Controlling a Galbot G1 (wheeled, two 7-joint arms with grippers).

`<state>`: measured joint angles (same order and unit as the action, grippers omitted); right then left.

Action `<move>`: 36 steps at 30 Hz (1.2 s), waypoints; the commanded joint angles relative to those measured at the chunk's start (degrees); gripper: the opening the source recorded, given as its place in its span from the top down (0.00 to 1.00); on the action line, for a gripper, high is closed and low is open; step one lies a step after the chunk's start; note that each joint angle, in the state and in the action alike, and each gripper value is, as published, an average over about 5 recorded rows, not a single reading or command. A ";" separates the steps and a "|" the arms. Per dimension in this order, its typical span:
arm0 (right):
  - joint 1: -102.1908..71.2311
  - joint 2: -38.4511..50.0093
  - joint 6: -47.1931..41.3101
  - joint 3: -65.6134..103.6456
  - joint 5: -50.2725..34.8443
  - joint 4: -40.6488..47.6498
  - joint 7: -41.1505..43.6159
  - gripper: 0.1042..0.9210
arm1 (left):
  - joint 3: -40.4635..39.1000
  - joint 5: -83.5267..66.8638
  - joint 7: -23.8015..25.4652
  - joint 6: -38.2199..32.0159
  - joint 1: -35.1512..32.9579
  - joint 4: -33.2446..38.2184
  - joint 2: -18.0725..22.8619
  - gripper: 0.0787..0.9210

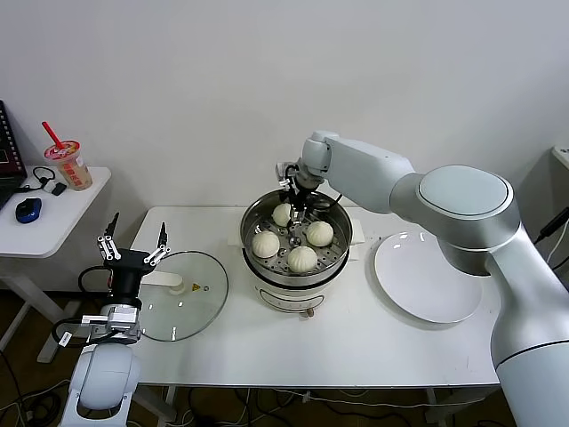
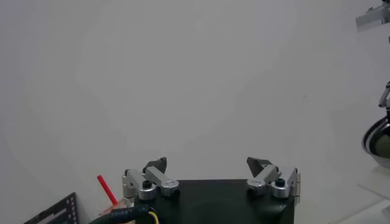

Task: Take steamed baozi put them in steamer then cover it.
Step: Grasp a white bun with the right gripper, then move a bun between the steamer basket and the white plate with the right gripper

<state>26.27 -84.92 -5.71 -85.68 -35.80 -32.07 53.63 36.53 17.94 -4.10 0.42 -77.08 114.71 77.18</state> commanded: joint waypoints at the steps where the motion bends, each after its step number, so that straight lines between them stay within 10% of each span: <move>1: -0.12 -0.05 -0.05 0.40 0.42 0.10 0.38 0.19 | -0.06 0.06 0.03 -0.03 -0.02 0.11 0.02 0.12; 36: 12.84 12.65 -5.14 -3.32 -7.20 -21.00 -0.20 0.28 | -1.18 1.35 -0.09 0.40 0.64 0.46 0.14 0.12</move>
<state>33.46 -77.54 -9.98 -87.68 -40.38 -45.53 53.63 35.48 19.14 -4.15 0.76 -76.47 115.13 77.30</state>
